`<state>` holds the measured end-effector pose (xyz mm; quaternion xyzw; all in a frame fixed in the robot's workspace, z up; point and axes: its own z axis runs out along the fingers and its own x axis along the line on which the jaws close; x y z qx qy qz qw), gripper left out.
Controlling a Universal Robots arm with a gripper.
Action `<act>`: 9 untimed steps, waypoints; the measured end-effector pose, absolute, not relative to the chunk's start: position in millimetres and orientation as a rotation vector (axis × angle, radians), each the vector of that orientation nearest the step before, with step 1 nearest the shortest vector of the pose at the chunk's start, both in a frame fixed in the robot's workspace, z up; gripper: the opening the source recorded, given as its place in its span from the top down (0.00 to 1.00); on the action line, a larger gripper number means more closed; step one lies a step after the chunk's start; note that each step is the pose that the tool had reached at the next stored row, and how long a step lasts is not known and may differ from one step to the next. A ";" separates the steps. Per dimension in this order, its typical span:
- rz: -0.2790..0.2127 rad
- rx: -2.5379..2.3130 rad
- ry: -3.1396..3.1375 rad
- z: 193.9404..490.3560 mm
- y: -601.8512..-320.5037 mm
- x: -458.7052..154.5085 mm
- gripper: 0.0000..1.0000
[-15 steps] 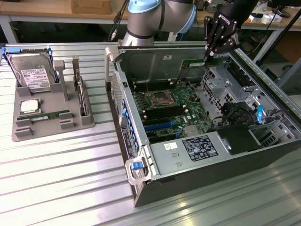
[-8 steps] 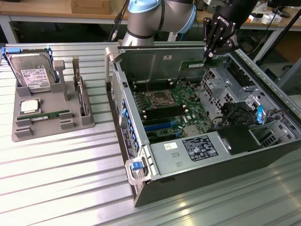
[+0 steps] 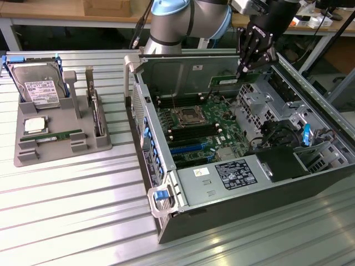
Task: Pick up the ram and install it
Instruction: 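Insert the ram into the slot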
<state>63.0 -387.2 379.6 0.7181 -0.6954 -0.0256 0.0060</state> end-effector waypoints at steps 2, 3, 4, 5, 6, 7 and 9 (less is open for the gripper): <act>-0.080 2.247 -2.176 377.1 -387.2 62.7 0.88; -0.080 2.247 -2.176 376.4 -387.2 62.7 0.88; -0.080 2.247 -2.176 375.4 -387.2 62.7 0.88; -0.080 2.247 -2.176 374.3 -387.2 62.6 0.88; -0.080 2.247 -2.176 373.0 -387.2 62.6 0.88; -0.080 2.247 -2.176 371.8 -387.2 62.6 0.88; -0.080 2.247 -2.176 368.8 -387.2 62.5 0.88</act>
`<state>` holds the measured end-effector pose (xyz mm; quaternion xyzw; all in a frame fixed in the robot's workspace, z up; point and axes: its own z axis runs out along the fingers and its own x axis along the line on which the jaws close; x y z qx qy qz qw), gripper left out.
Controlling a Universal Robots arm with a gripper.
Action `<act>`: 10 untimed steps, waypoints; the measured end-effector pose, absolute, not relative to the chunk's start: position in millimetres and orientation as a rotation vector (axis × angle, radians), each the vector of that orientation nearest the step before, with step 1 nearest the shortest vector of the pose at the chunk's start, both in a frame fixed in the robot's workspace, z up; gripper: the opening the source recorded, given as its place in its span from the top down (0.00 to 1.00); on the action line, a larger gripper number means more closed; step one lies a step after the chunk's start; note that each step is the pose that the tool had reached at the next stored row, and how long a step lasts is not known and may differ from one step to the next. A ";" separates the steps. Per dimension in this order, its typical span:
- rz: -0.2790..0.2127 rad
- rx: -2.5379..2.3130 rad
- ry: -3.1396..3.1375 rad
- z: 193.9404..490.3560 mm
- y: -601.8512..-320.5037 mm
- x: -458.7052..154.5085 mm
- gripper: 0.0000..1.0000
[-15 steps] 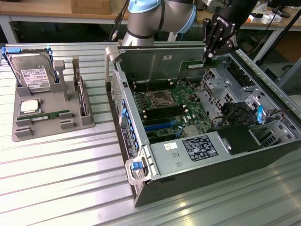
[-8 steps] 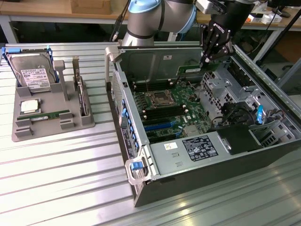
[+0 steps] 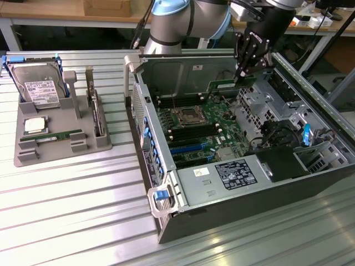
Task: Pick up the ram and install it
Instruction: 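Insert the ram into the slot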
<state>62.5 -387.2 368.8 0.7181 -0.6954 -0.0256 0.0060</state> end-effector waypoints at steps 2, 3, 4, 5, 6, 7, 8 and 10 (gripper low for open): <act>-0.080 2.247 -2.176 366.0 -387.2 62.5 0.88; -0.080 2.247 -2.176 363.7 -387.2 62.5 0.88; -0.080 2.247 -2.176 362.1 -387.2 62.5 0.88; -0.080 2.247 -2.176 360.1 -387.2 62.5 0.88; -0.080 2.247 -2.176 358.4 -387.2 62.5 0.88; -0.080 2.247 -2.176 357.1 -387.2 62.5 0.88; -0.080 2.247 -2.176 355.6 -387.2 62.5 0.88; -0.080 2.247 -2.176 353.1 -387.2 62.5 0.88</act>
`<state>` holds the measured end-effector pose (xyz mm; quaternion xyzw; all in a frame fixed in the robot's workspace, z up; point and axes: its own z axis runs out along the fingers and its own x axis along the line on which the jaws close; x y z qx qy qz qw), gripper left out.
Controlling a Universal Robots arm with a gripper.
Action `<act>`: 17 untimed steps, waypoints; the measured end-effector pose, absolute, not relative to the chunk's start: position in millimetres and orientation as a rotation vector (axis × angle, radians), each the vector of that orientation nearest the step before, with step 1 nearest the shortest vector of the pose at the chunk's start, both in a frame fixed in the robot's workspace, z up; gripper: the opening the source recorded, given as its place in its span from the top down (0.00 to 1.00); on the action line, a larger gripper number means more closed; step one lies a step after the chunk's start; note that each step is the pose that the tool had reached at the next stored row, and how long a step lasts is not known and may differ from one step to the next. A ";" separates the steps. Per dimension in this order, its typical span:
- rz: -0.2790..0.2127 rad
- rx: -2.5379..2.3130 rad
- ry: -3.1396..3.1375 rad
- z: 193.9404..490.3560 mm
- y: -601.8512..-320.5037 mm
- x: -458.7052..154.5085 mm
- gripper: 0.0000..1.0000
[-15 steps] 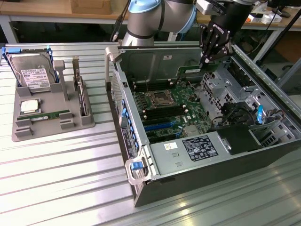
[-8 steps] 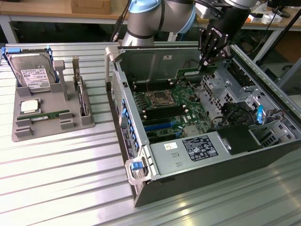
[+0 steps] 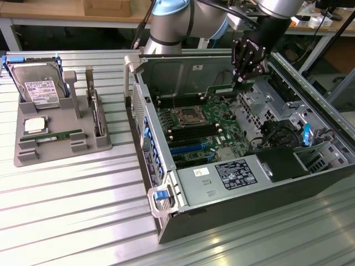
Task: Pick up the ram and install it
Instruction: 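Insert the ram into the slot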
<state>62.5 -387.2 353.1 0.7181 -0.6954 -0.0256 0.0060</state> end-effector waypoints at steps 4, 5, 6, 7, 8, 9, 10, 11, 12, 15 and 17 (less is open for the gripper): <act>-0.080 2.247 -2.176 347.6 -387.2 62.5 0.88; -0.080 2.247 -2.176 345.8 -387.2 62.5 0.88; -0.080 2.247 -2.176 344.7 -387.2 62.5 0.88; -0.080 2.247 -2.176 343.0 -387.2 62.5 0.88; -0.080 2.247 -2.176 341.4 -387.2 62.5 0.88; -0.080 2.247 -2.176 340.2 -387.2 62.5 0.88; -0.080 2.247 -2.176 339.4 -387.2 62.5 0.88; -0.080 2.247 -2.176 338.3 -387.2 62.5 0.88; -0.080 2.247 -2.176 335.8 -387.2 62.5 0.88; -0.080 2.247 -2.176 331.7 -387.2 62.5 0.88; -0.080 2.247 -2.176 328.6 -387.2 62.5 0.88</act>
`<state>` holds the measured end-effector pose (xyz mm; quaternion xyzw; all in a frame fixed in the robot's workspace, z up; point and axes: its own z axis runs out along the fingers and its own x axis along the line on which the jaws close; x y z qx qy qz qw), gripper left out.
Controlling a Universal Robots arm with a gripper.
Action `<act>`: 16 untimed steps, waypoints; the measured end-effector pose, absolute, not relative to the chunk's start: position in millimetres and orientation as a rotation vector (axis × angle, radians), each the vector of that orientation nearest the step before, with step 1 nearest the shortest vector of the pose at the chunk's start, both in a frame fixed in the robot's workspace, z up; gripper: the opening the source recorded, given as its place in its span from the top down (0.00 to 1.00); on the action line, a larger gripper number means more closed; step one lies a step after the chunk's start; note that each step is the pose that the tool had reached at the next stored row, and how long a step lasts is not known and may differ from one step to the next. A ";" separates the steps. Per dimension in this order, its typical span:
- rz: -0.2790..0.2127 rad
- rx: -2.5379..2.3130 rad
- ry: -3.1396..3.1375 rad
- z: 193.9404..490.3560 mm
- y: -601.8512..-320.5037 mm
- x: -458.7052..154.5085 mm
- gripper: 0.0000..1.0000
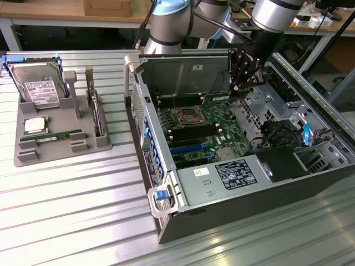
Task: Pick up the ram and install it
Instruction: 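Insert the ram into the slot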
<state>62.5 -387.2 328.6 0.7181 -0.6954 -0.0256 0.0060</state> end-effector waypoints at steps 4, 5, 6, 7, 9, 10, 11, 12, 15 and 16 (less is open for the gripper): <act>-0.080 2.247 -2.176 324.5 -387.2 62.5 0.88; -0.080 2.247 -2.176 322.7 -387.2 62.5 0.88; -0.080 2.247 -2.176 321.5 -387.2 62.5 0.88; -0.080 2.247 -2.176 320.2 -387.2 62.5 0.88; -0.080 2.247 -2.176 318.6 -387.2 62.5 0.88; -0.080 2.247 -2.176 317.7 -387.2 62.5 0.88; -0.080 2.247 -2.176 317.2 -387.2 62.5 0.88; -0.080 2.247 -2.176 316.7 -387.2 62.5 0.88; -0.080 2.247 -2.176 314.2 -387.2 62.5 0.88; -0.080 2.247 -2.176 313.8 -387.2 62.5 0.88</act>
